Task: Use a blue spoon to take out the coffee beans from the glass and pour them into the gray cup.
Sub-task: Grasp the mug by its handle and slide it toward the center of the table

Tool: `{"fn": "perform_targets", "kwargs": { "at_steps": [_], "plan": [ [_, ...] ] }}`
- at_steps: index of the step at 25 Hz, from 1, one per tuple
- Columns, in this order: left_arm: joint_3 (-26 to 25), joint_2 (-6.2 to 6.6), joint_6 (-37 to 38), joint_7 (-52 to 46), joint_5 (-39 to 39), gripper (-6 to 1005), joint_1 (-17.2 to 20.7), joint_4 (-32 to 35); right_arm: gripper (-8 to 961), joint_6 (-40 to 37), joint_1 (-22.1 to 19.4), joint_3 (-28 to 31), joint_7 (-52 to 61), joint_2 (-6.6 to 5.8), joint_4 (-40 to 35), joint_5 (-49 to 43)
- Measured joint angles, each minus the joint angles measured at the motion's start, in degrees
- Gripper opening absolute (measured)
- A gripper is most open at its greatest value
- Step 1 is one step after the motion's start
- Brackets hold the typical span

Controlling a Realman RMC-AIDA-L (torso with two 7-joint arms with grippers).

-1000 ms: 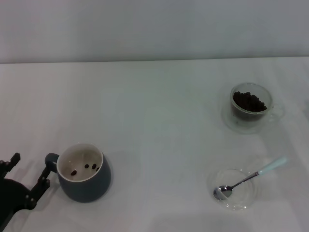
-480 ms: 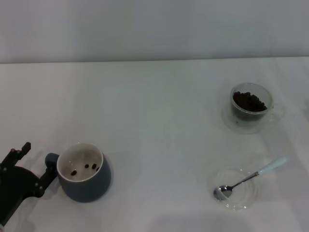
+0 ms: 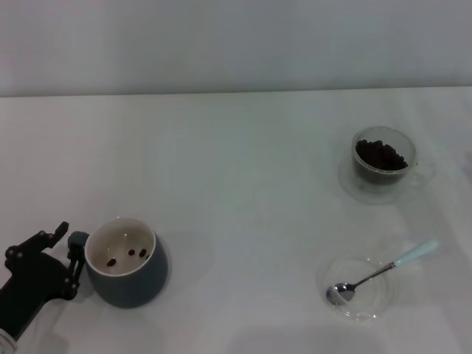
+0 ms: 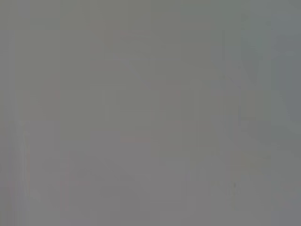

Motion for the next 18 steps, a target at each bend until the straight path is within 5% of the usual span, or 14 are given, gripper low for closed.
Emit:
{"fn": "perform_targets", "kwargs": {
  "at_steps": [6, 18],
  "plan": [
    [-0.03, 0.0, 0.01, 0.9, -0.04, 227, -0.14, 1.24, 856, 0.03, 0.0, 0.06, 0.0, 0.0, -0.04, 0.0],
    [-0.79, -0.12, -0.52, 1.97, -2.99, 88, -2.77, 5.94, 856, 0.94, 0.01, 0.05, 0.0, -0.09, -0.69, 0.04]
  ]
}}
